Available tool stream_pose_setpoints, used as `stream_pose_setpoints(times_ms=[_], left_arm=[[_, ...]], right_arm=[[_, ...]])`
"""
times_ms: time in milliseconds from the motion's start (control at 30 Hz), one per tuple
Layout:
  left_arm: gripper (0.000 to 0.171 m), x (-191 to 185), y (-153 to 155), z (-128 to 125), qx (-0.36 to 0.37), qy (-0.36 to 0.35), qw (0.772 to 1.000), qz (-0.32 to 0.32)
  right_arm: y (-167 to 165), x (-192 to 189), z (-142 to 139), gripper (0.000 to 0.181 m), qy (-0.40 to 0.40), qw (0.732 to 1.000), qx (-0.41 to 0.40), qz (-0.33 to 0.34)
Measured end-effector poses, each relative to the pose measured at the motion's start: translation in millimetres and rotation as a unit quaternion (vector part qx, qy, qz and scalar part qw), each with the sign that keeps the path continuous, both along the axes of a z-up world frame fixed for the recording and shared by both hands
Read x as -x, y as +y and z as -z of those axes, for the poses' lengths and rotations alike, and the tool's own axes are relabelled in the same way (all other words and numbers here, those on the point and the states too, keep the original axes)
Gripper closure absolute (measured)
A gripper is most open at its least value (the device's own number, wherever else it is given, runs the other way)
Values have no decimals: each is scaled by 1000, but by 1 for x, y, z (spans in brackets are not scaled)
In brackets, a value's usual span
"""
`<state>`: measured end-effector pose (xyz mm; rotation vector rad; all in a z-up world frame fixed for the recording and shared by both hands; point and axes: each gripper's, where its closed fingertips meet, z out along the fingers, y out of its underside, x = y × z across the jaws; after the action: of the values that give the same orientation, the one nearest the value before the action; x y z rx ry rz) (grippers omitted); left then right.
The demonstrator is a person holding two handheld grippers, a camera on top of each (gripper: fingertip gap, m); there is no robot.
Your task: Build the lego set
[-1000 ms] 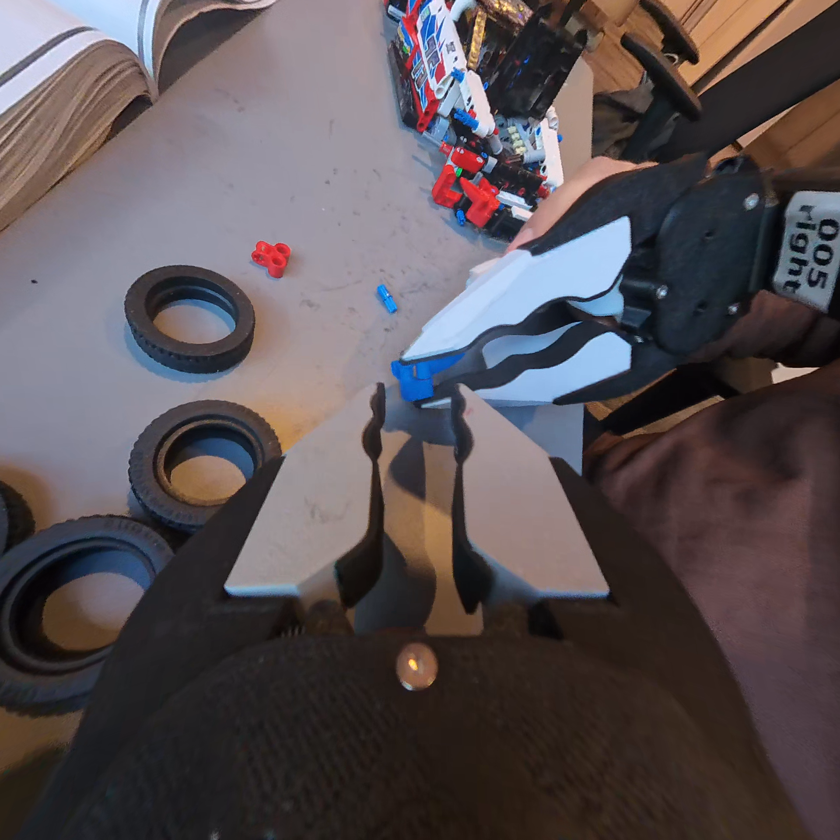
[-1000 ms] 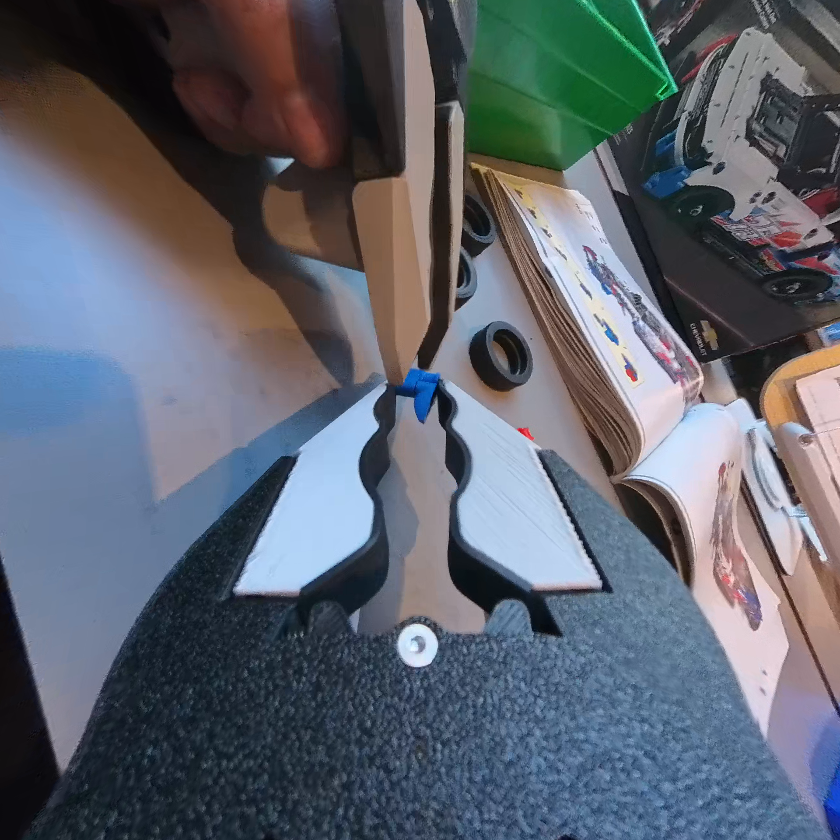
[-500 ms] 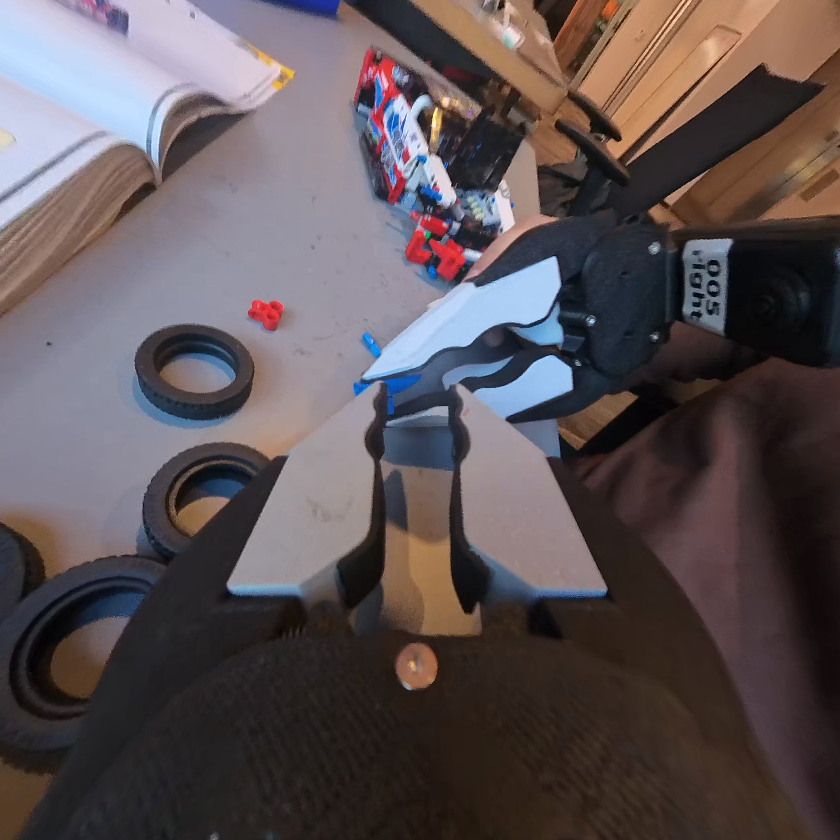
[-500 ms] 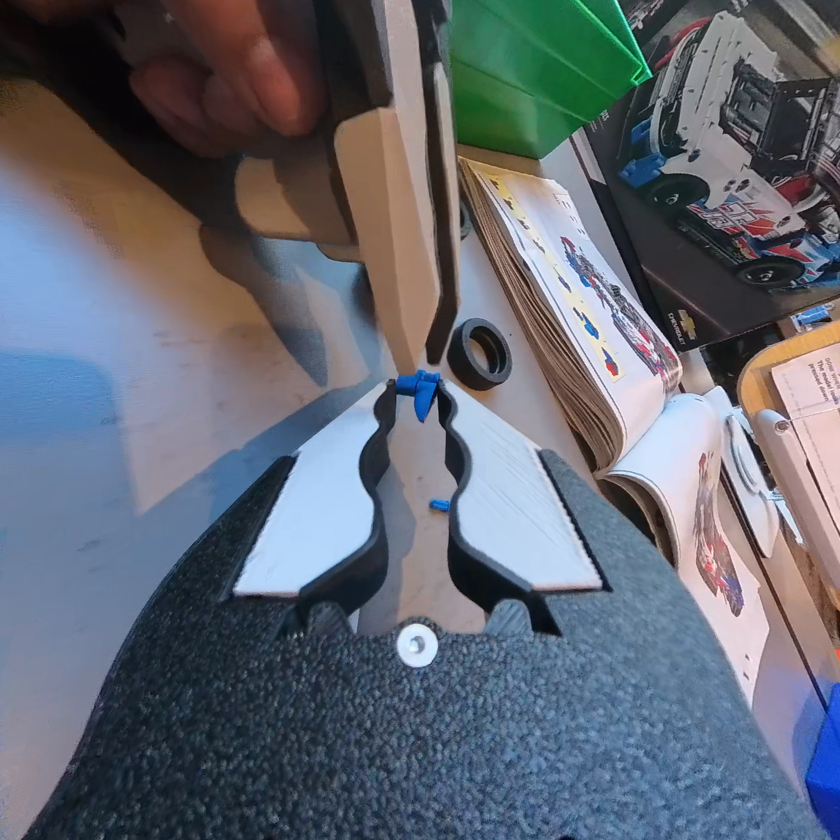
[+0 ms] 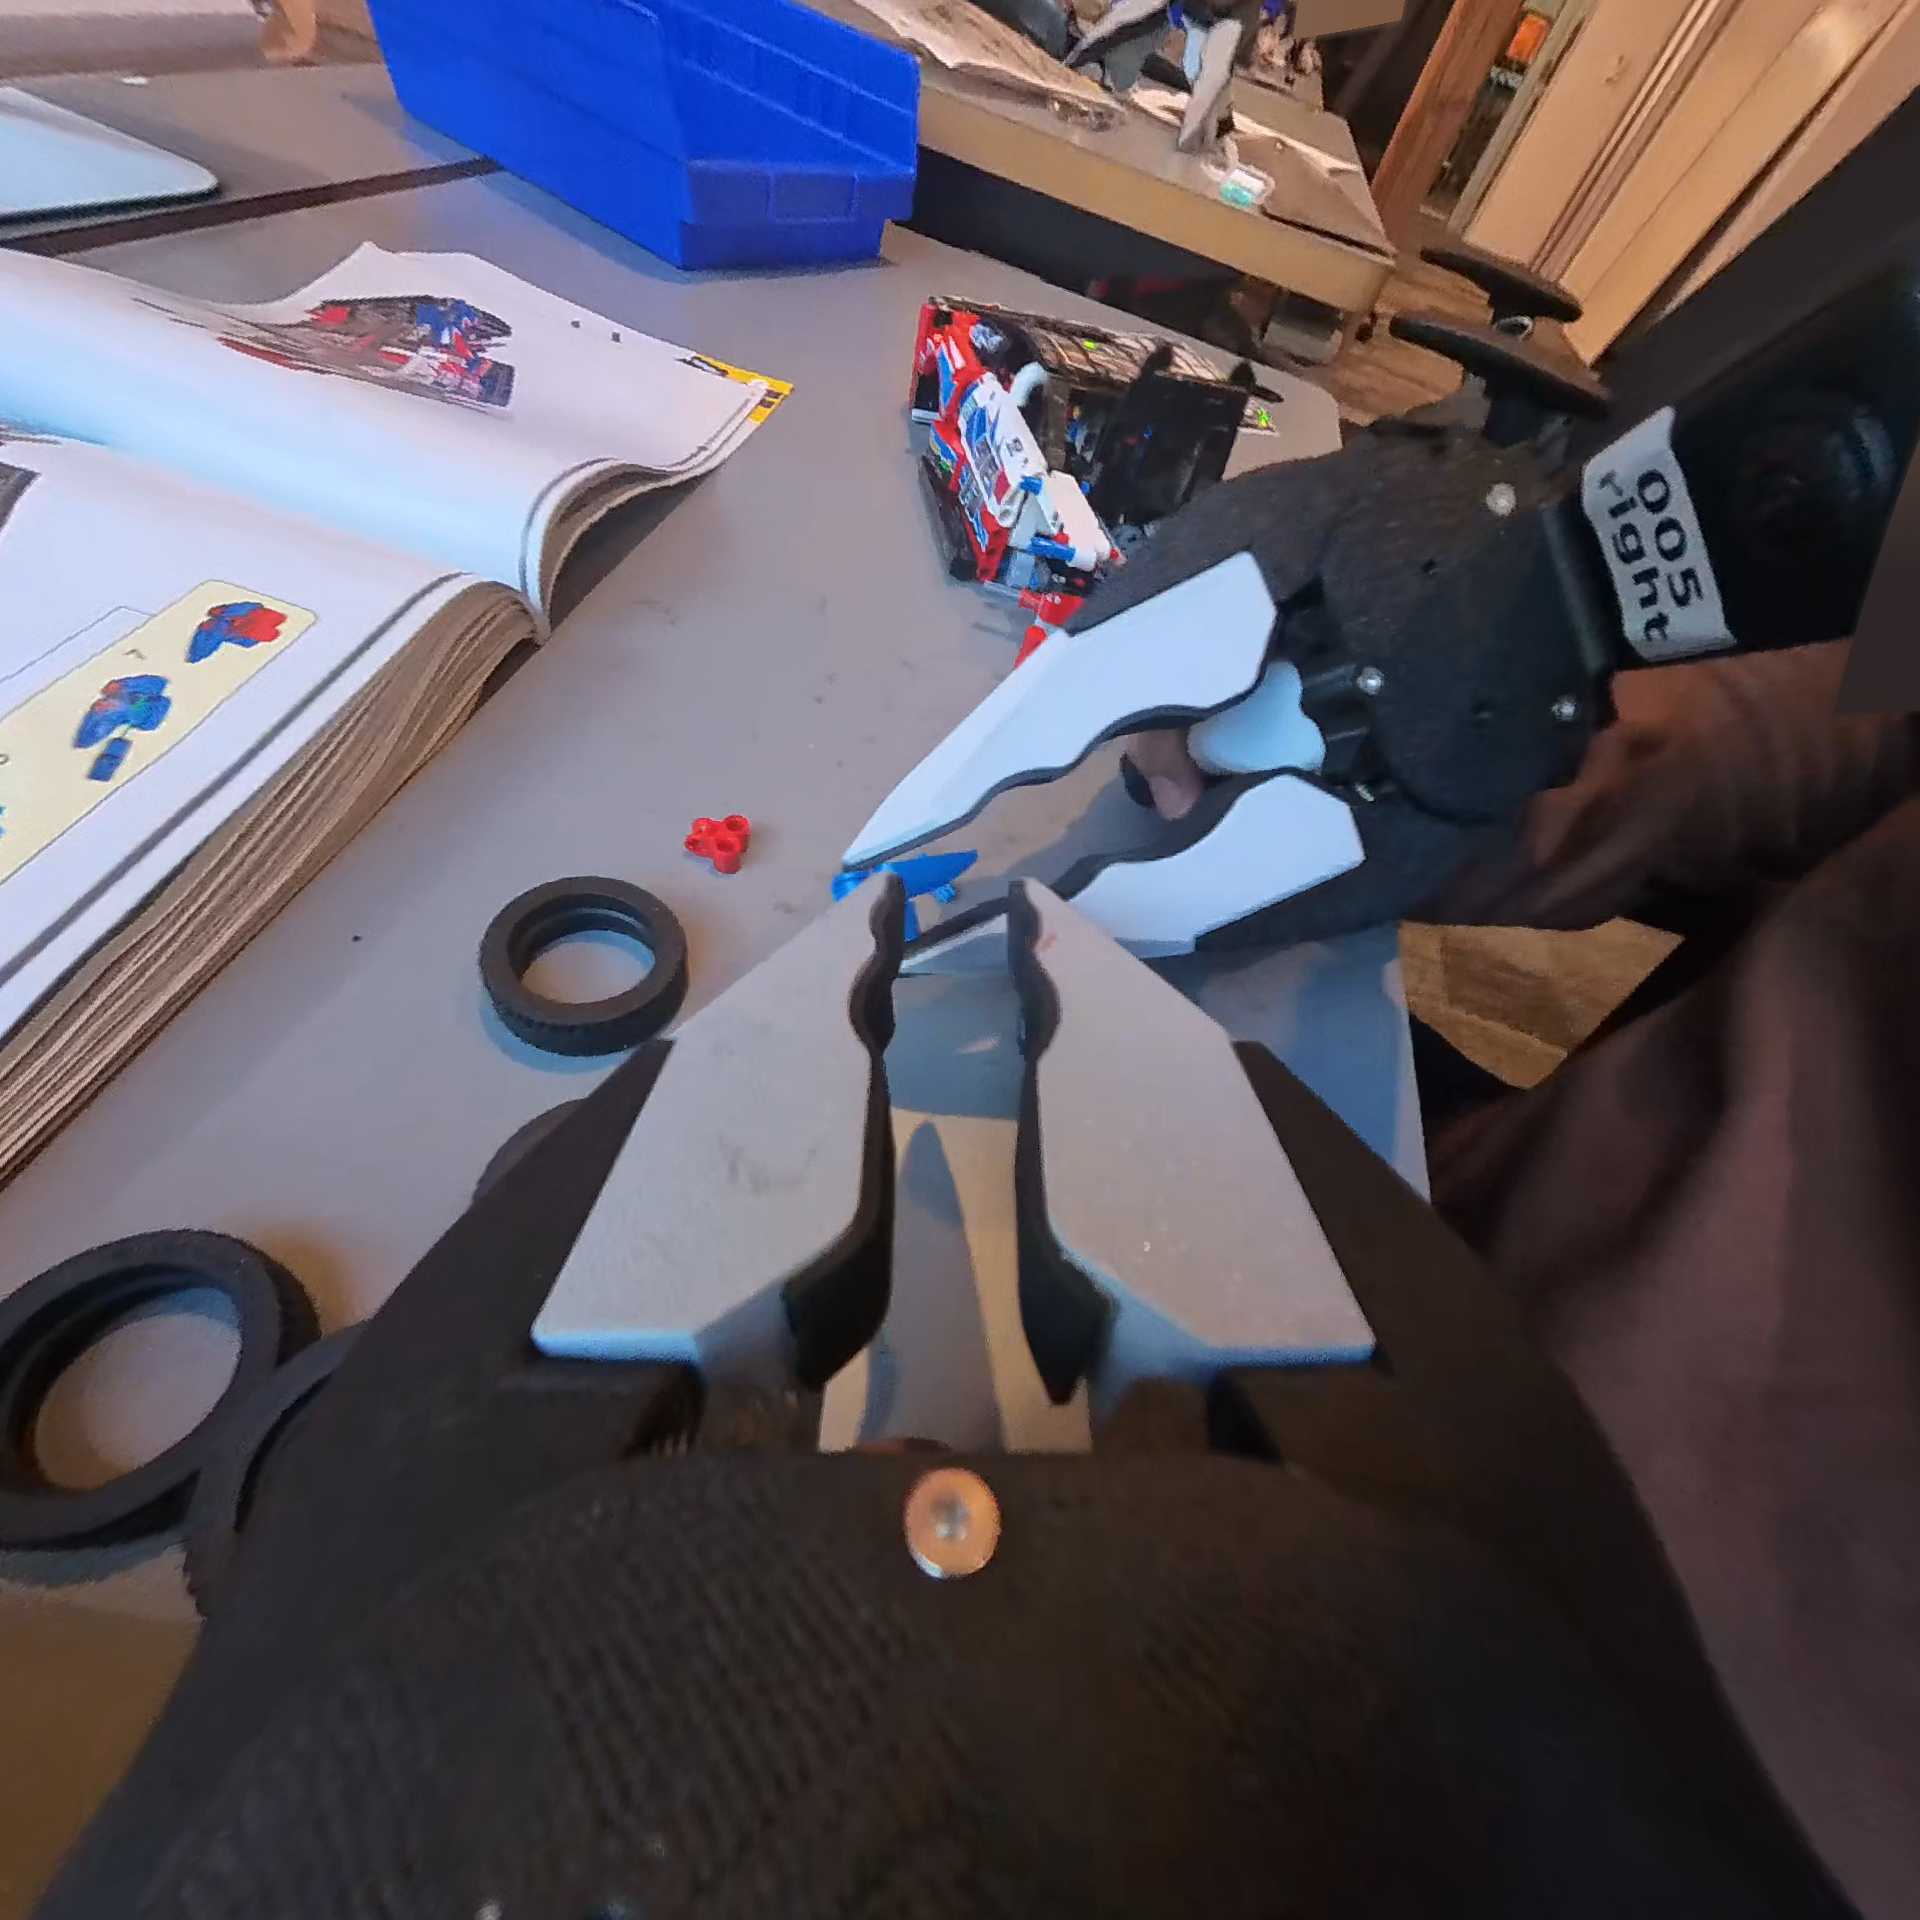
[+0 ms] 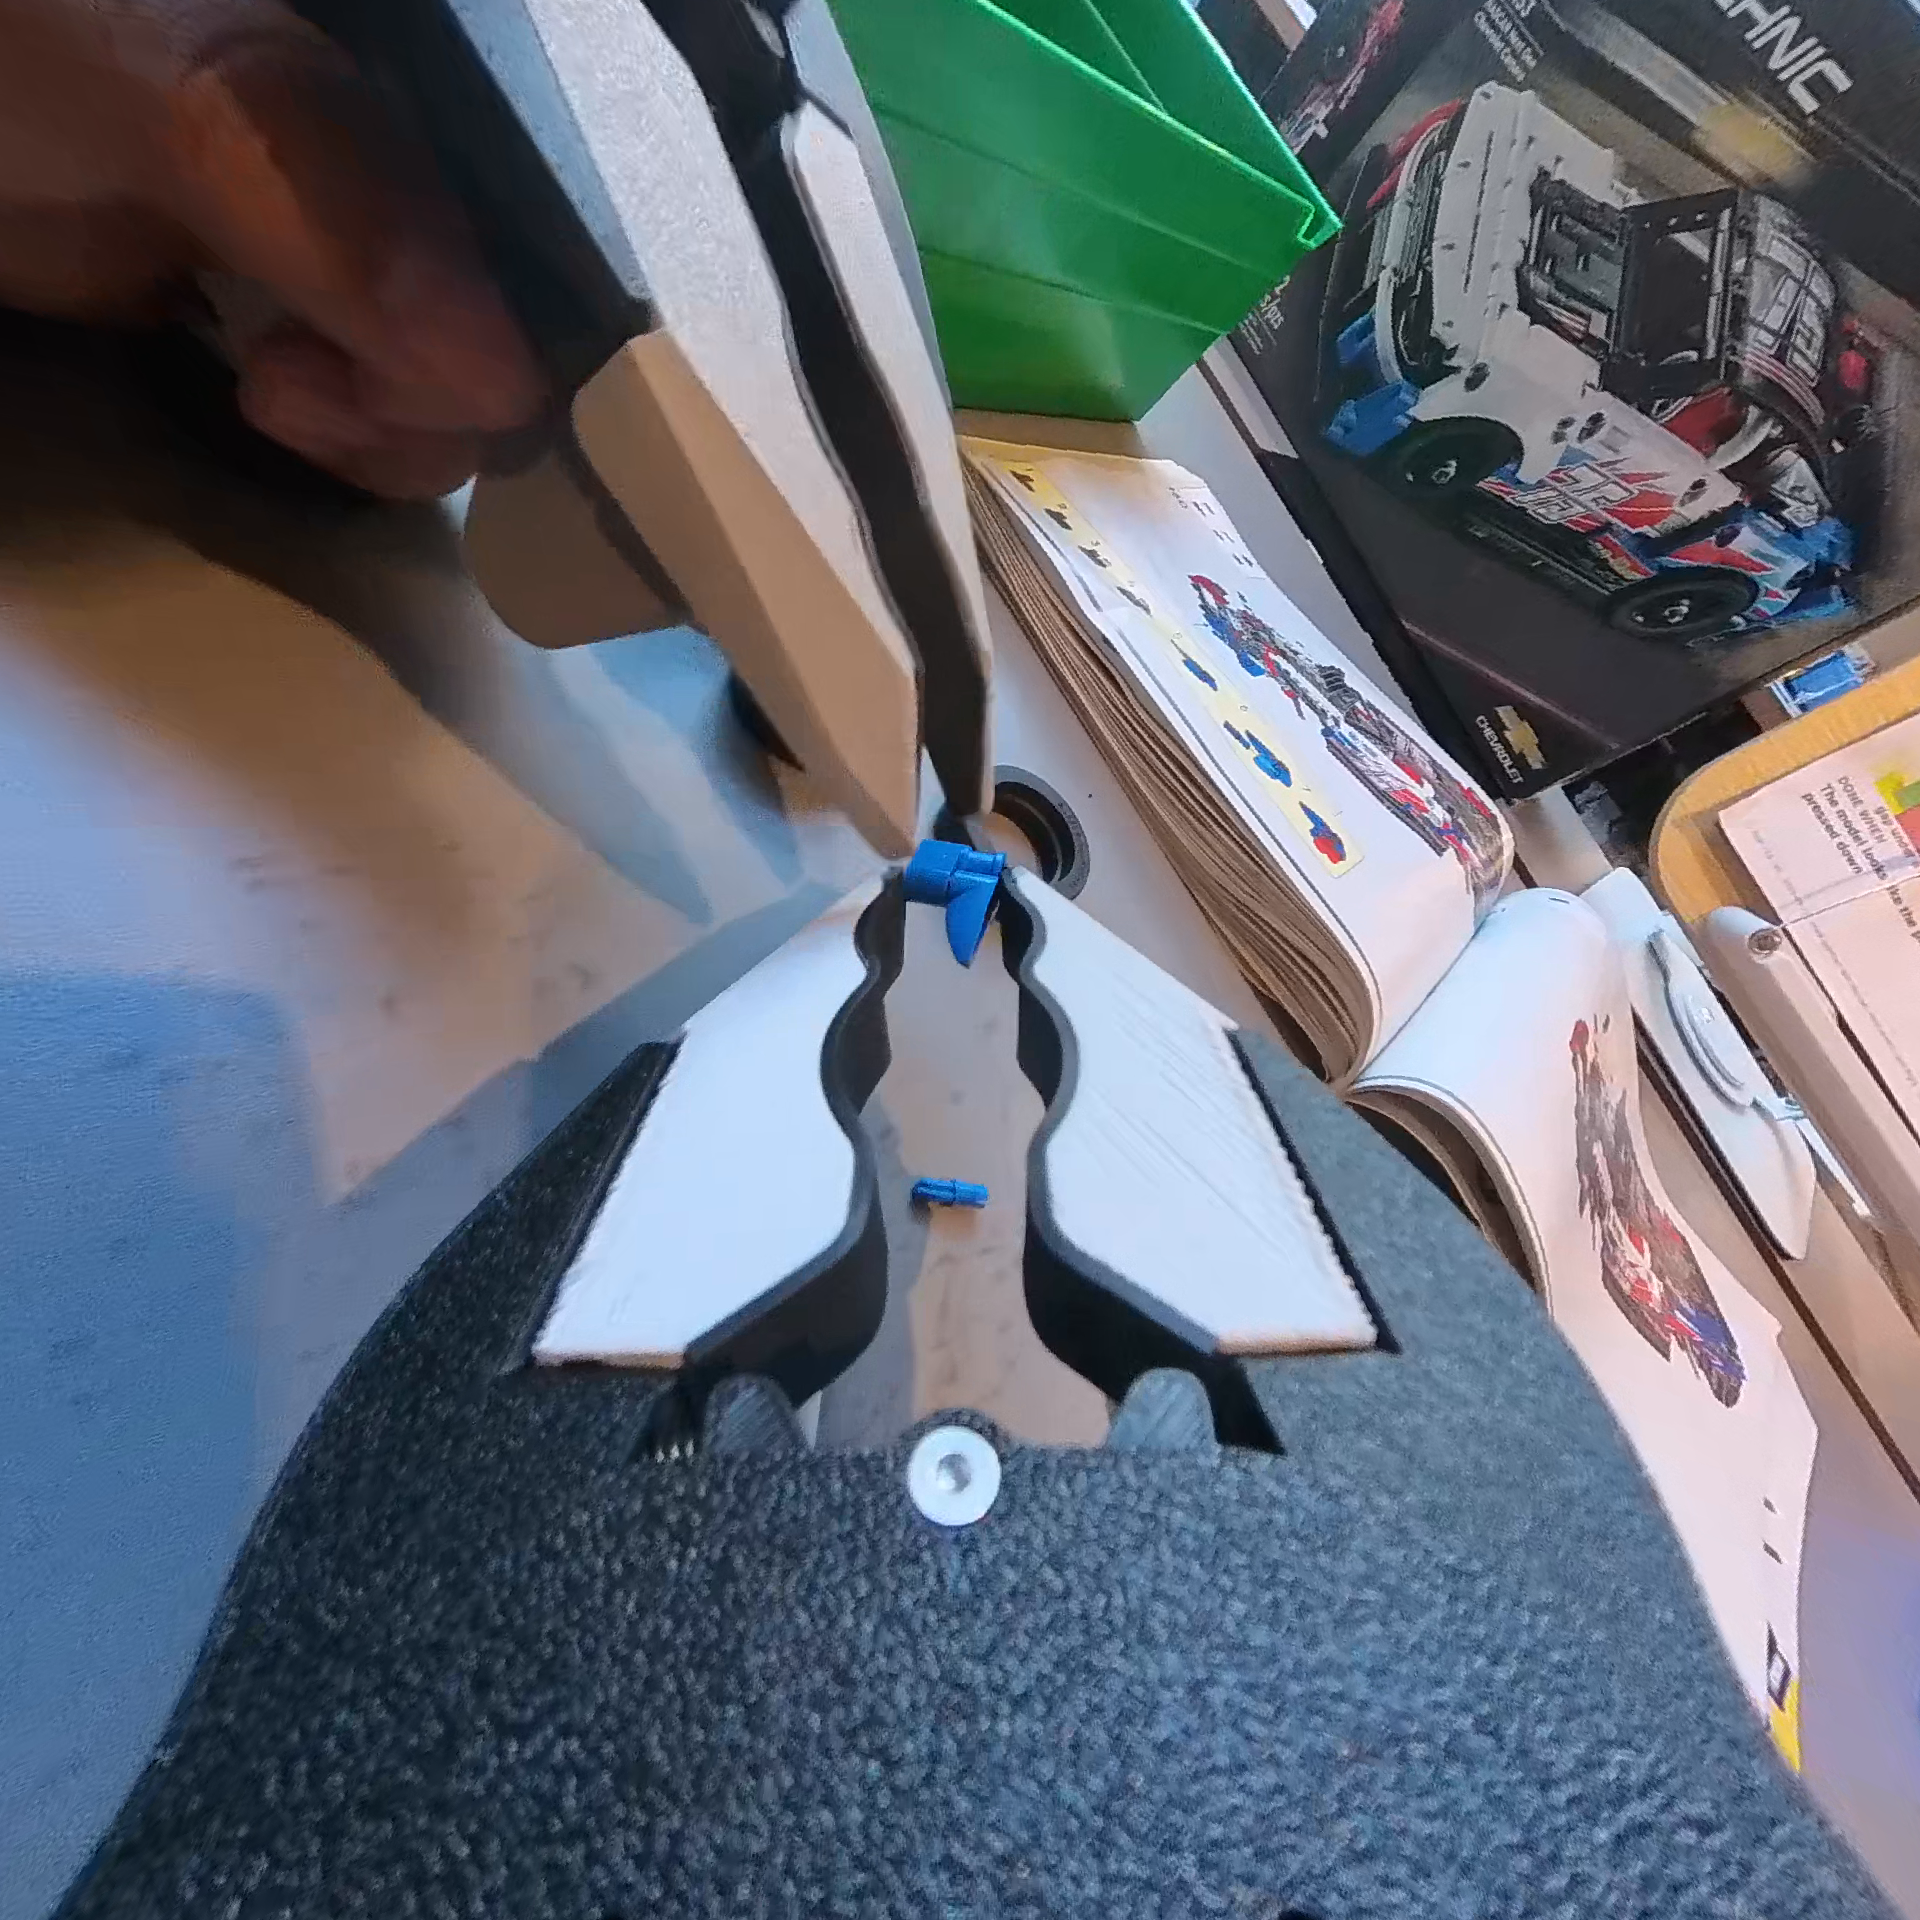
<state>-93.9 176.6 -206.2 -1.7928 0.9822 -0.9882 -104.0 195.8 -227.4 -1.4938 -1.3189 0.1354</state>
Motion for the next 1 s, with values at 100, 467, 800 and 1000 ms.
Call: stream_pose_setpoints(times_ms=[100, 467, 800, 1000], left_arm=[[157, 4, 4, -2, 9, -13, 1000, -9], [154, 3, 5, 7, 14, 17, 1000, -12], [145, -2, -3, 10, 26, 22, 999, 18], [142, -3, -9, 0, 9, -6, 999, 31]], right_arm=[[0, 0, 0, 163, -2, 1000, -1, 1], [1, 0, 9, 163, -28, 1000, 4, 14], [-1, -2, -9, 164, -119, 977, -178, 7], [-9, 0, -20, 164, -123, 966, -225, -23]])
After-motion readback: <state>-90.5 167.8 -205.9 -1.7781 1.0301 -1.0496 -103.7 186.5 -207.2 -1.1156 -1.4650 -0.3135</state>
